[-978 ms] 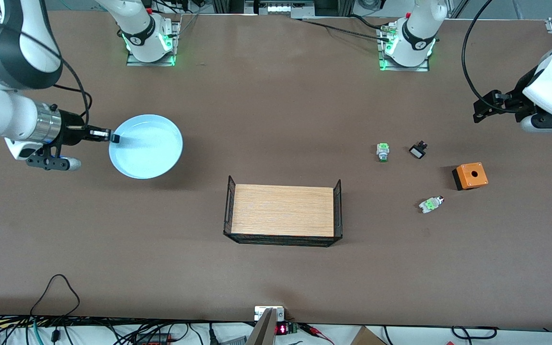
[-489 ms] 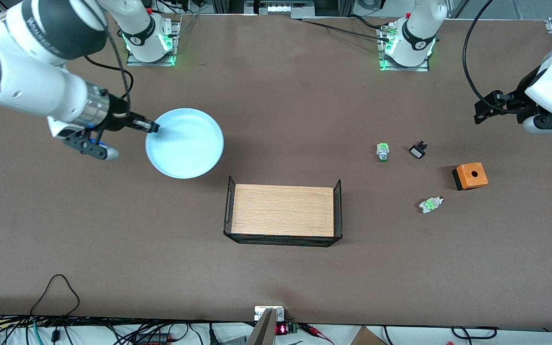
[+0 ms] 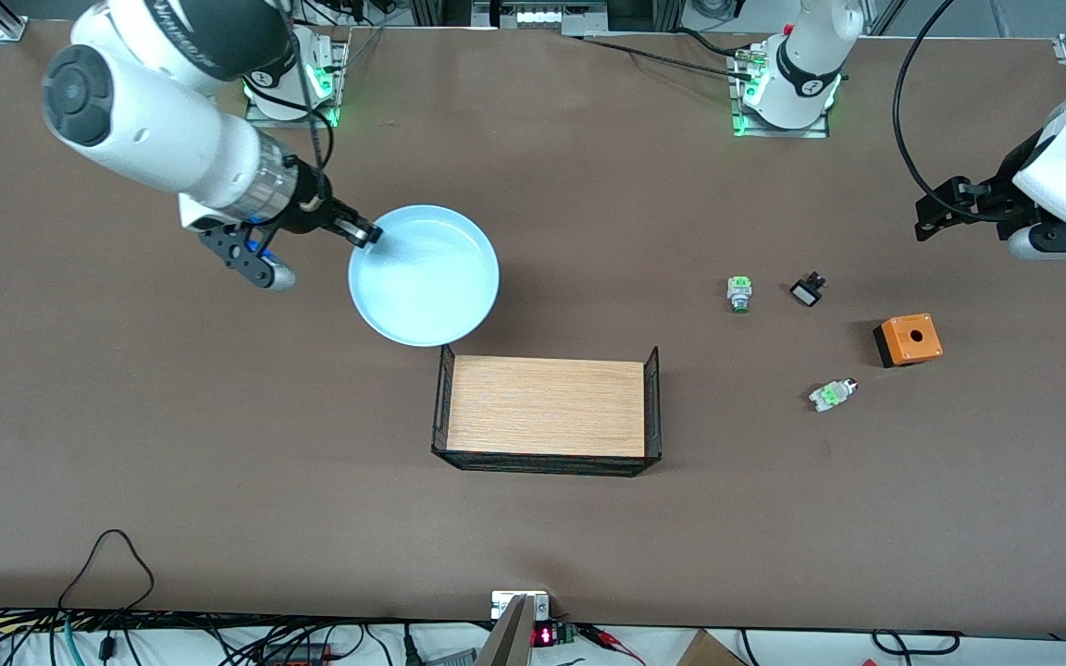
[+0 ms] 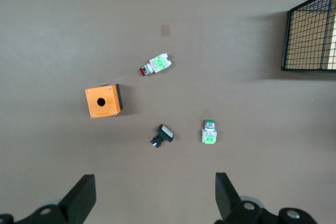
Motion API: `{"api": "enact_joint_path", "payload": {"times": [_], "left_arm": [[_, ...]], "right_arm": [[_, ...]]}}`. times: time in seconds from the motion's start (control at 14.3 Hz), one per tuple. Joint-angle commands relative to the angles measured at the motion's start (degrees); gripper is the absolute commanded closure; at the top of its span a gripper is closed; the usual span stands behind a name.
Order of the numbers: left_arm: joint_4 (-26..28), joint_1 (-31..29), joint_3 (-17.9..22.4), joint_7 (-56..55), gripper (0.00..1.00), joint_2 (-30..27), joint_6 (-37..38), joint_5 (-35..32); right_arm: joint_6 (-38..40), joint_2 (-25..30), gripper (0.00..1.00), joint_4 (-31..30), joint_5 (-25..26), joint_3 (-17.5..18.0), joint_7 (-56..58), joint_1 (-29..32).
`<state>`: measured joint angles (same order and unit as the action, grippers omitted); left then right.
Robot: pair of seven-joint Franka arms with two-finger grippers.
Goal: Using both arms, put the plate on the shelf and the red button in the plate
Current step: 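Lift the plate with the right gripper and carry it toward the wooden tray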
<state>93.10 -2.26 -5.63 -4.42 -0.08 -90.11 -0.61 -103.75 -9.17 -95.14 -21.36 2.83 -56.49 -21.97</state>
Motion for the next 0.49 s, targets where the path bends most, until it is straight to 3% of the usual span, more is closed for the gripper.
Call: {"api": "enact_joint_path", "payload": {"times": [0.0,0.42], "left_arm": [[-2.0,0.2,-0.1,0.0,0.00,1.0,1.8,0.1],[-2.0,0.2,-0.1,0.0,0.00,1.0,2.0,0.1]], "right_arm": [[-5.6,-3.3,1.00,2.0,-1.0,-0.5,-6.9,-4.0],[-14.2,-8.0,1.00,3.7,-0.9,-0.5,-17.0,-7.7]]}}
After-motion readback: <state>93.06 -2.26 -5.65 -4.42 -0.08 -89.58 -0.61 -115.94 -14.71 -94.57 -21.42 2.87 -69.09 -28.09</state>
